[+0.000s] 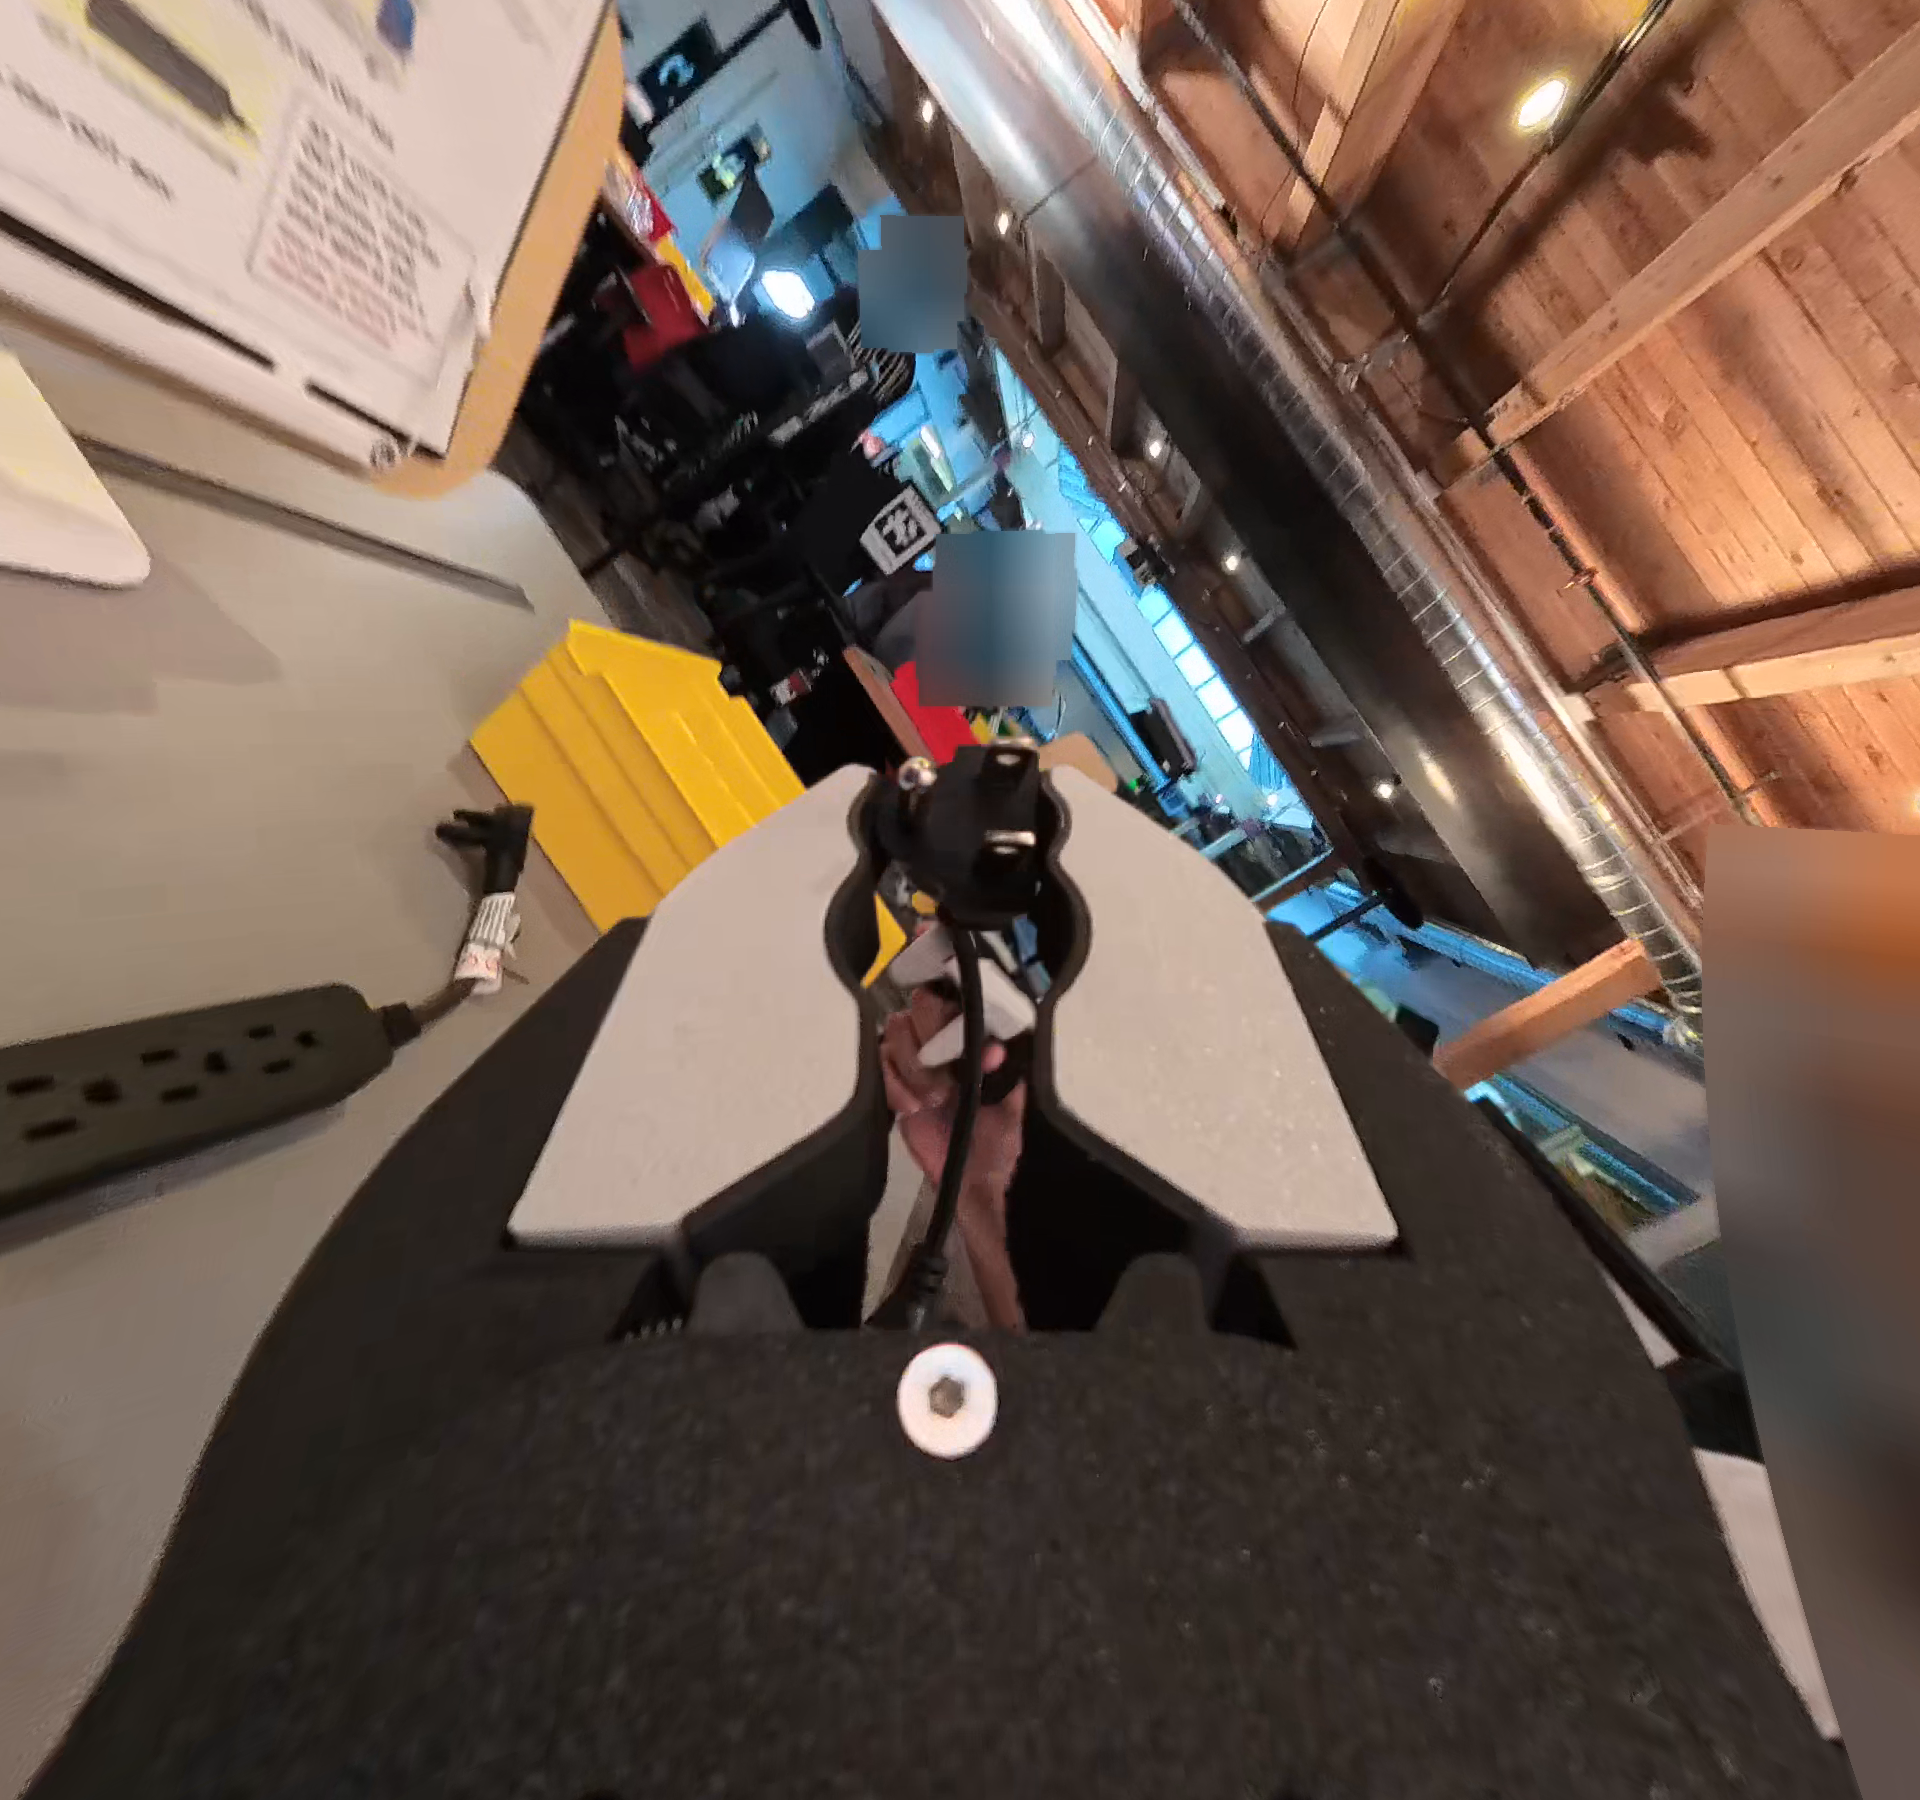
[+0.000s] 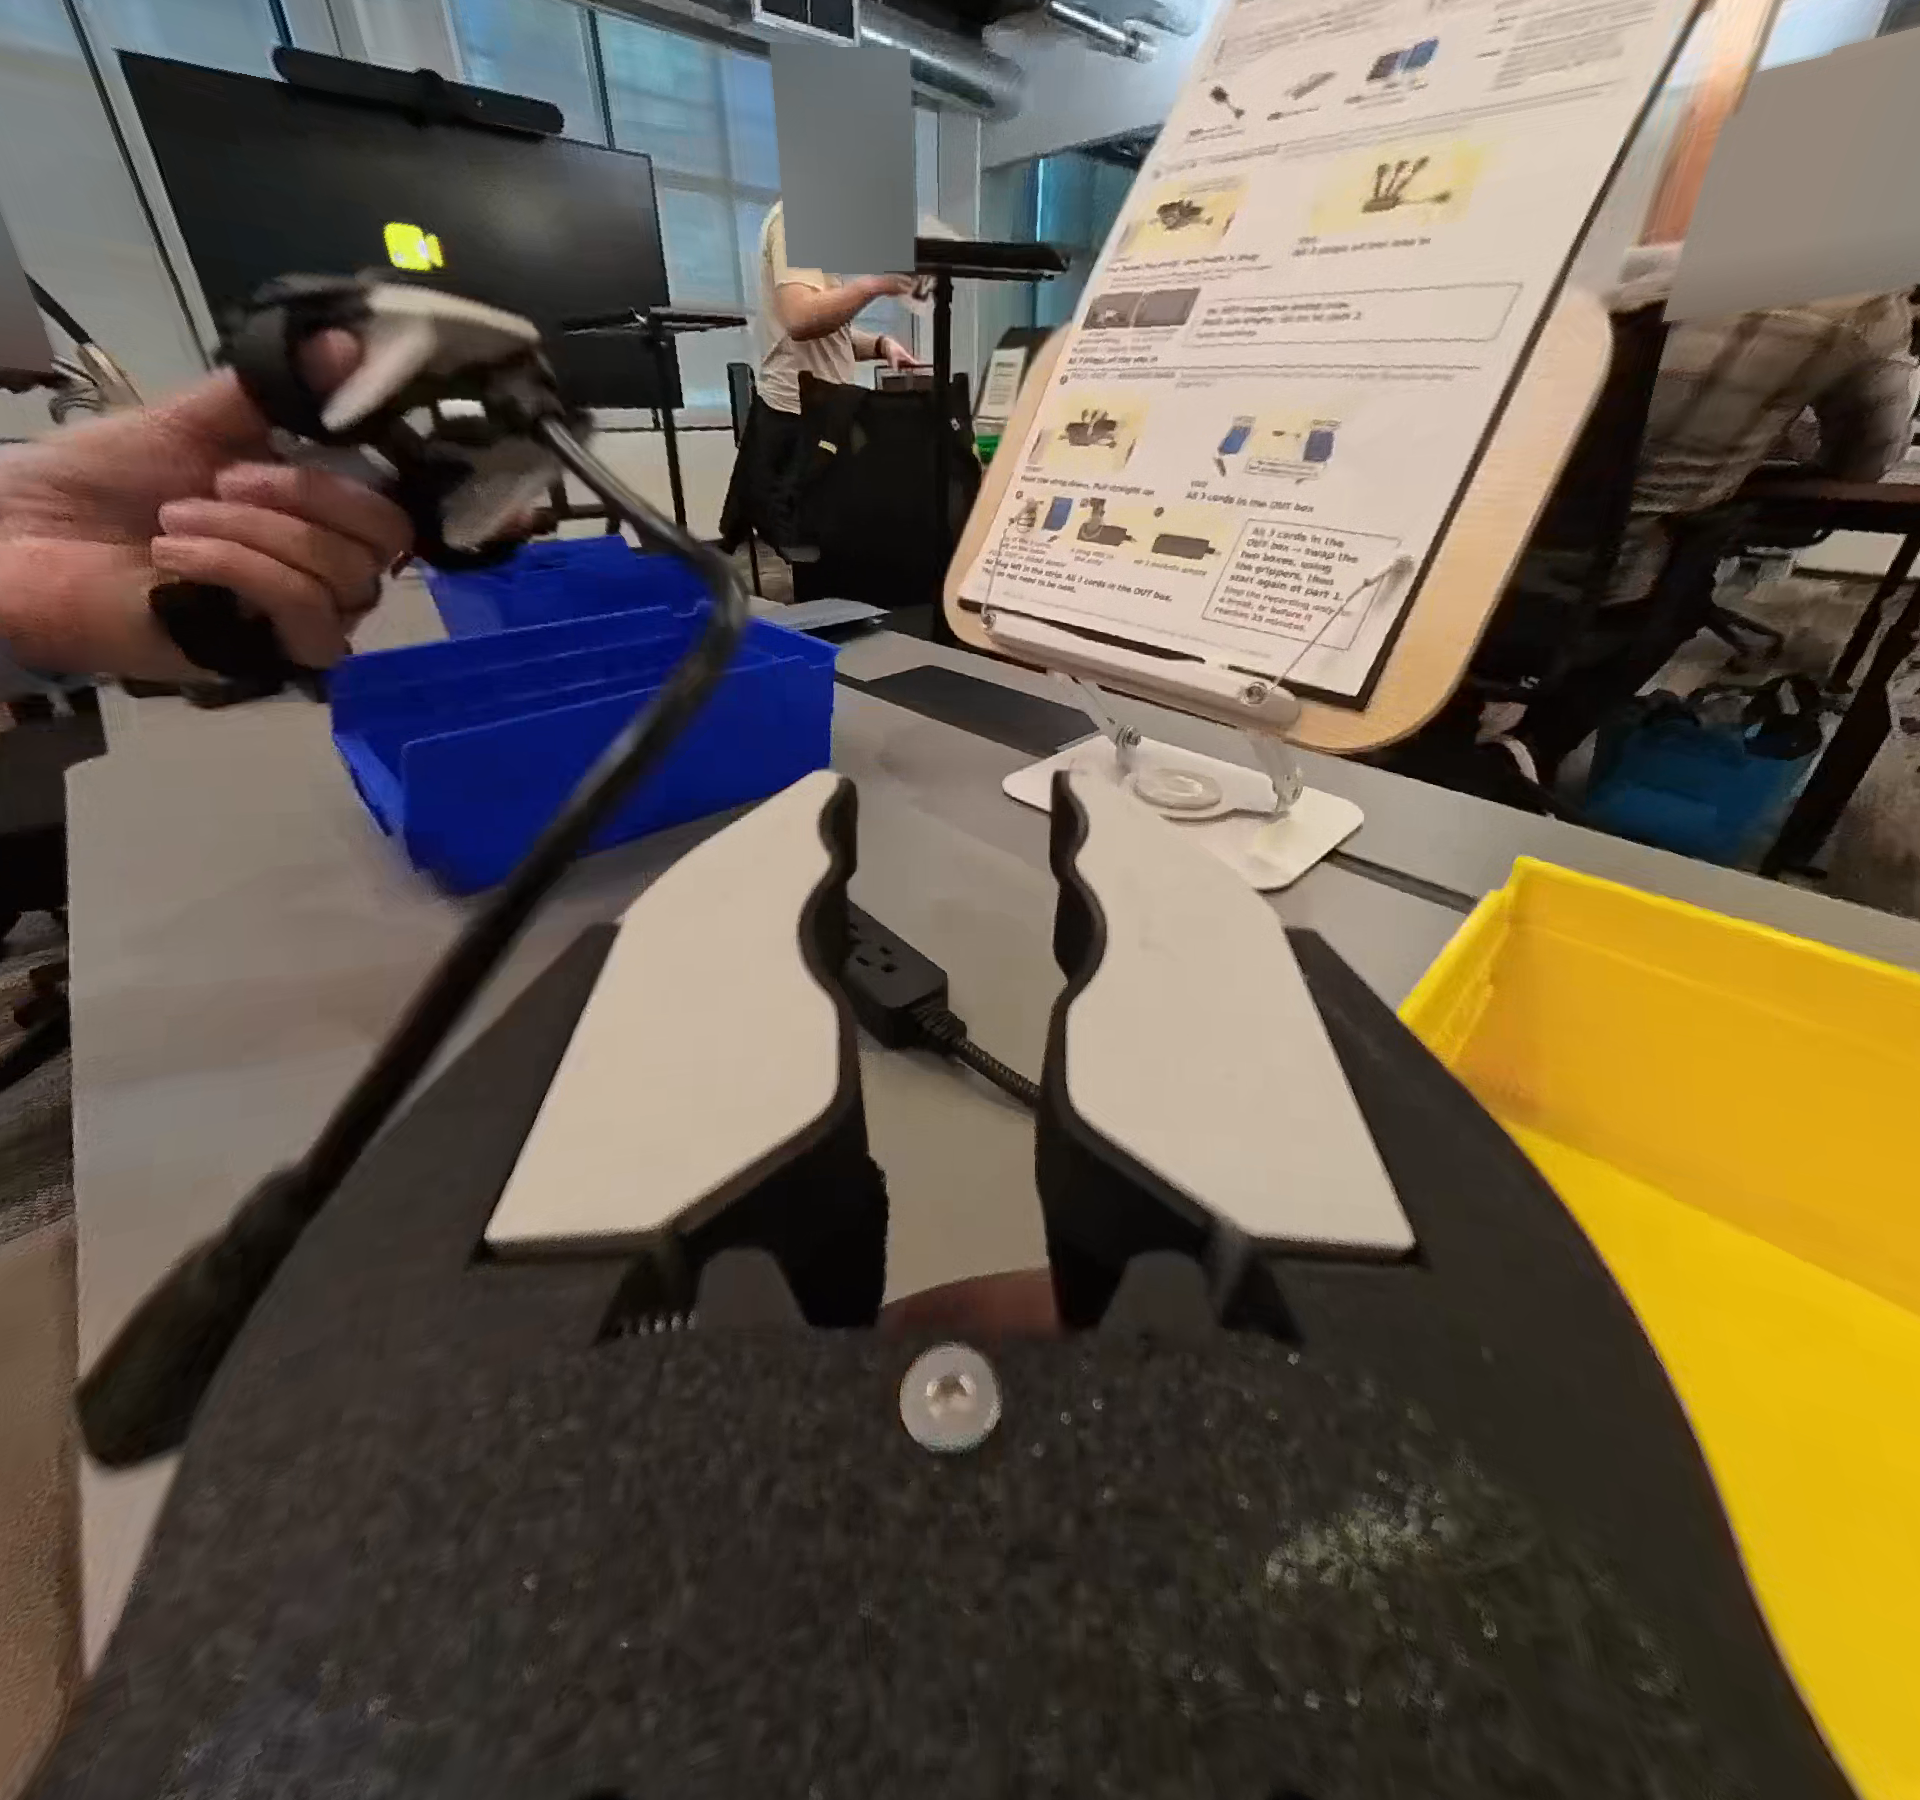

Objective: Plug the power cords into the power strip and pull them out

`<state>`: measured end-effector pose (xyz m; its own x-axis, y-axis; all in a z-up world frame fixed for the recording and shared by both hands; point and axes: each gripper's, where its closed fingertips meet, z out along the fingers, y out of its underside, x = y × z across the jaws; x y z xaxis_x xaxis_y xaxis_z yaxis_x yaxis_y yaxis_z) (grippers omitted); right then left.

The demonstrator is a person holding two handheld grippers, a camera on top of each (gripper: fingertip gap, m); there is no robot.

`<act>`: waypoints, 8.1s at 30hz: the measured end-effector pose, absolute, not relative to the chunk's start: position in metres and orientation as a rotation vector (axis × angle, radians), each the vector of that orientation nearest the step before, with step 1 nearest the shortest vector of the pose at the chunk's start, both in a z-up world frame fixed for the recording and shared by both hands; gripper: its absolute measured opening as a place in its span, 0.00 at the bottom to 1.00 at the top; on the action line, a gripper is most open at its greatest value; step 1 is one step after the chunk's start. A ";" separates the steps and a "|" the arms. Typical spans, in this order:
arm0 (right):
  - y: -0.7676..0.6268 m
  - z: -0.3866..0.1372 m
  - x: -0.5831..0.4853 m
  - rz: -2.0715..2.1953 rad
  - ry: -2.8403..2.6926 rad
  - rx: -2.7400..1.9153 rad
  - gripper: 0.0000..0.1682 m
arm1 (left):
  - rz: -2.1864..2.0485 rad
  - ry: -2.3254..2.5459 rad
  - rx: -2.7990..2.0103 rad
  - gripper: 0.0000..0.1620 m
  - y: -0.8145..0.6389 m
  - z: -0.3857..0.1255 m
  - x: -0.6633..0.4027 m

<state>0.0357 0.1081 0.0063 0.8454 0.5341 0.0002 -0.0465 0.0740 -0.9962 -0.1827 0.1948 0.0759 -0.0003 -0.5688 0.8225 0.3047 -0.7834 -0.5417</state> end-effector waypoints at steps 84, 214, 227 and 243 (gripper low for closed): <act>0.103 -0.047 -0.123 0.578 -1.256 -1.628 0.19 | -2.681 0.021 -1.592 0.16 0.106 -0.046 -0.113; 0.167 -0.138 -0.129 0.626 -1.936 -1.954 0.21 | -0.706 1.686 -1.742 0.26 0.172 -0.189 -0.126; 0.169 -0.046 -0.139 0.649 -1.847 -1.716 0.12 | -0.708 1.686 -1.743 0.26 0.172 -0.189 -0.126; 0.157 -0.058 -0.106 0.393 -2.010 -1.608 0.00 | -0.718 1.679 -1.757 0.26 0.173 -0.189 -0.126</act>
